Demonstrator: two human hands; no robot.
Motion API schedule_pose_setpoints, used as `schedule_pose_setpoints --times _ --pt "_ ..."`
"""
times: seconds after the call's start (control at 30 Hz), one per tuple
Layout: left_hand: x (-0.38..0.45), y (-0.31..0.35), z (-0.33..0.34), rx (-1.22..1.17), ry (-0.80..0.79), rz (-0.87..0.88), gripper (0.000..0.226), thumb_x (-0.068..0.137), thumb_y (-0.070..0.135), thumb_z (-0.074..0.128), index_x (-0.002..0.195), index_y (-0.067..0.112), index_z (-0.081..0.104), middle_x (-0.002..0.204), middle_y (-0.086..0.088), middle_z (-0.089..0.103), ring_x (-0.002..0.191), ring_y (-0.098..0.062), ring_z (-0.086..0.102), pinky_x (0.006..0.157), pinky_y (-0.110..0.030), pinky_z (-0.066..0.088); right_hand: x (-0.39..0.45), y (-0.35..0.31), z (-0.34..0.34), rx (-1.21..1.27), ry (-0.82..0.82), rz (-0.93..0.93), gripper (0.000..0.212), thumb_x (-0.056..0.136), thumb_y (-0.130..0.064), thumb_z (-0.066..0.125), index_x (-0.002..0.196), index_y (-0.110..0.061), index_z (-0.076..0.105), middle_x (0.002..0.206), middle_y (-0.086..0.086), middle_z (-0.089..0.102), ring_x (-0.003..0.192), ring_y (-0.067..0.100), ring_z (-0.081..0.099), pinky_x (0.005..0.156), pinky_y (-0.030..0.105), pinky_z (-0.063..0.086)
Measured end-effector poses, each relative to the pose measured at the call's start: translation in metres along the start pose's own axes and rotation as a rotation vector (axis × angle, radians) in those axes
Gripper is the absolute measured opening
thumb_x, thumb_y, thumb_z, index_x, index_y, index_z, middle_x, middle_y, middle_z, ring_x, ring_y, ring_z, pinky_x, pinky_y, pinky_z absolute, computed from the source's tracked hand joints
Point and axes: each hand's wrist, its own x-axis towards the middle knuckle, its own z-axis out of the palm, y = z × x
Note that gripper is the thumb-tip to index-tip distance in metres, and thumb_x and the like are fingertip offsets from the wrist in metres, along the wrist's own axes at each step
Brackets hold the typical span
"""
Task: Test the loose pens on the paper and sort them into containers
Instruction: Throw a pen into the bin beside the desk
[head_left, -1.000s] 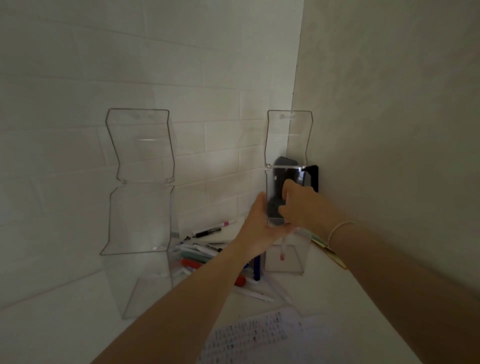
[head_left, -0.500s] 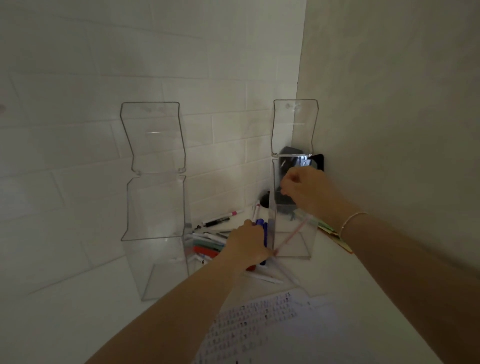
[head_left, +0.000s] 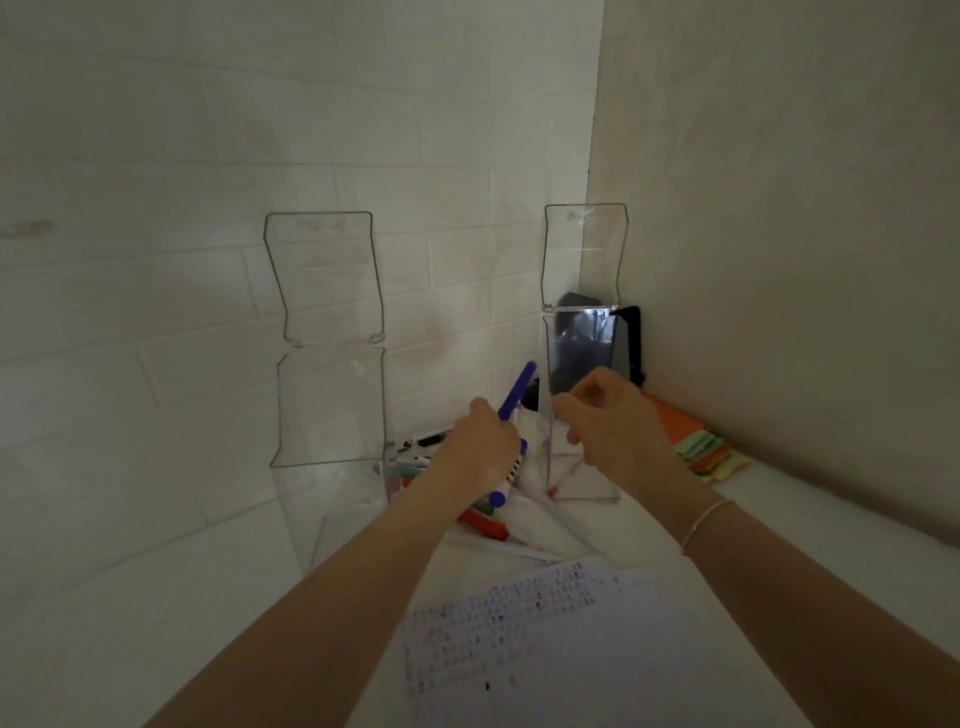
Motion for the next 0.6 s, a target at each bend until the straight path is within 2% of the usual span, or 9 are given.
schedule_pose_setpoints --times 0.07,0.1,0.17,0.27,0.3,0.37,0.47,0.53,0.6 --pt "-0.016 0.003 -0.013 -0.237 -0.108 0.085 0.013 0.097 0.020 0.037 0.091 0.011 0.044 0.082 -0.011 0.057 0.063 -0.018 0.046 0.064 -0.032 0.038 -0.004 -0.006 0.006 0.289 -0.182 0.276 0.043 0.076 -0.047 0.071 0.094 -0.014 0.050 0.074 0.008 0.057 0.052 0.016 0.048 0.046 0.026 0.041" --pt "-0.026 0.003 -0.019 -0.266 -0.169 0.141 0.016 0.096 0.020 0.036 0.083 0.015 0.044 0.074 -0.006 0.055 0.059 -0.015 0.044 0.062 -0.031 0.037 -0.006 -0.007 0.009 0.412 -0.240 0.342 0.046 0.072 -0.049 0.074 0.090 -0.014 0.050 0.067 0.005 0.053 0.047 0.014 0.044 0.044 0.024 0.037" --pt "-0.042 0.000 -0.025 -0.241 -0.253 0.241 0.021 0.095 0.019 0.035 0.077 0.018 0.045 0.066 0.000 0.050 0.057 -0.012 0.041 0.061 -0.030 0.035 -0.014 -0.007 0.013 0.530 -0.317 0.318 0.038 0.073 -0.043 0.075 0.070 -0.015 0.049 0.052 0.001 0.044 0.042 0.012 0.036 0.041 0.022 0.031" --pt "-0.060 -0.007 -0.033 -0.312 -0.310 0.262 0.028 0.096 0.023 0.037 0.080 0.009 0.055 0.067 -0.010 0.056 0.053 -0.010 0.043 0.056 -0.025 0.038 -0.024 -0.006 0.020 0.591 -0.395 0.191 0.035 0.084 -0.026 0.066 0.057 -0.011 0.049 0.048 0.007 0.041 0.038 0.013 0.032 0.036 0.021 0.028" --pt "-0.063 -0.011 -0.036 -0.380 -0.341 0.244 0.032 0.098 0.025 0.038 0.080 0.006 0.057 0.060 -0.010 0.053 0.045 -0.008 0.039 0.048 -0.020 0.034 -0.026 -0.009 0.019 0.616 -0.375 0.176 0.032 0.085 -0.021 0.064 0.059 -0.008 0.050 0.047 0.009 0.042 0.036 0.015 0.034 0.035 0.021 0.030" --pt "-0.066 -0.023 -0.043 -0.484 -0.373 0.172 0.043 0.099 0.033 0.037 0.074 0.005 0.059 0.043 0.000 0.035 0.034 -0.005 0.024 0.036 -0.016 0.021 -0.023 -0.013 0.009 0.727 -0.210 0.231 0.027 0.085 -0.014 0.061 0.062 -0.007 0.048 0.040 0.005 0.040 0.031 0.016 0.037 0.033 0.020 0.033" --pt "-0.067 -0.046 -0.043 -0.540 -0.356 -0.014 0.047 0.098 0.044 0.033 0.075 0.013 0.060 0.040 0.004 0.028 0.031 -0.005 0.020 0.035 -0.014 0.015 -0.020 -0.021 -0.014 0.758 0.019 0.252 0.027 0.088 -0.013 0.058 0.062 -0.011 0.049 0.041 -0.001 0.044 0.033 0.009 0.042 0.035 0.018 0.038" --pt "-0.069 -0.061 -0.037 -0.380 -0.336 -0.047 0.038 0.097 0.046 0.037 0.087 0.017 0.060 0.052 0.004 0.039 0.041 -0.007 0.032 0.039 -0.019 0.023 -0.029 -0.025 -0.014 0.677 0.018 0.236 0.022 0.091 -0.019 0.058 0.070 -0.012 0.053 0.056 0.001 0.055 0.047 0.011 0.053 0.044 0.023 0.048" --pt "-0.073 -0.075 -0.030 0.032 -0.336 0.114 0.025 0.094 0.041 0.046 0.101 0.019 0.057 0.074 0.005 0.048 0.064 -0.011 0.045 0.054 -0.022 0.032 -0.043 -0.024 0.000 0.624 -0.033 0.275 0.017 0.091 -0.021 0.058 0.080 -0.009 0.058 0.072 0.006 0.062 0.061 0.016 0.062 0.055 0.026 0.055"
